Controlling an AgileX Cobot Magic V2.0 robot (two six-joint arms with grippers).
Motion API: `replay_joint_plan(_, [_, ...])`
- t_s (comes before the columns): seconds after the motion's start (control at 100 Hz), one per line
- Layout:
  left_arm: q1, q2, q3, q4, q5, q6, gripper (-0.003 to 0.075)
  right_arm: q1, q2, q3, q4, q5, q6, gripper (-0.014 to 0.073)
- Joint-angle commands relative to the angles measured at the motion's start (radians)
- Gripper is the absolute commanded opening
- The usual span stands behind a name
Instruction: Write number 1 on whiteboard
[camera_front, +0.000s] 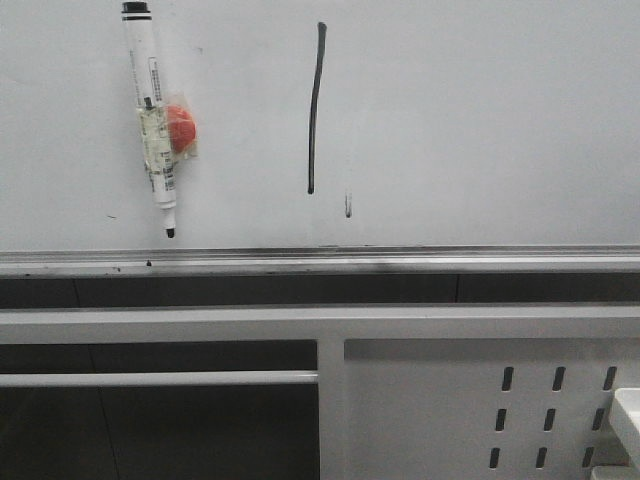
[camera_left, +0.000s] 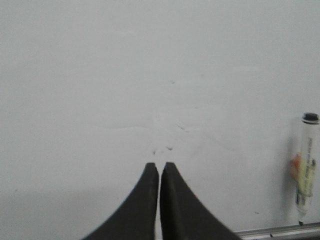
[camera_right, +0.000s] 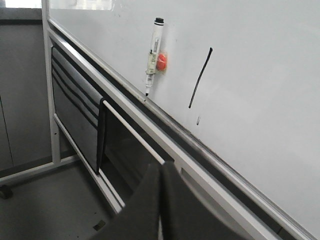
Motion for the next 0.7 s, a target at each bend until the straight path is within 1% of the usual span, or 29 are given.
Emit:
replay_joint_plan(0.0, [0.07, -0.021, -0.008, -0.071, -0.09, -0.01, -0.002, 0.0, 0.023, -0.022, -0.003, -0.075, 0.0, -0.0069])
replay_joint_plan(0.09, [0.13, -0.021, 0.017, -0.108, -0.088, -0.01, -0.002, 0.0, 0.023, -0.022, -0.003, -0.075, 0.0, -0.0069])
replay_joint_plan(0.2, [0.164, -0.021, 0.045, -0.118, -0.087, -0.01, -0.002, 0.0, 0.023, -0.022, -0.003, -0.075, 0.0, -0.0069])
replay_joint_plan(0.39, [0.167, -0.021, 0.109, -0.091, -0.087, -0.01, -0.002, 0.0, 0.023, -0.022, -0.003, -0.075, 0.0, -0.0069])
replay_joint_plan(0.59, [0.167, -0.021, 0.234, -0.109, -0.097, -0.011, -0.002, 0.0, 0.023, -0.022, -0.003, -0.075, 0.0, -0.0069])
replay_joint_plan(0.64, [0.167, -0.021, 0.228, -0.107, -0.021, -0.011, -0.002, 0.0, 0.023, -0.022, -0.003, -0.075, 0.0, -0.0069])
replay_joint_plan(0.69, [0.167, -0.021, 0.23, -0.104, -0.004, -0.011, -0.002, 0.0, 0.023, -0.022, -0.003, -0.075, 0.0, -0.0069])
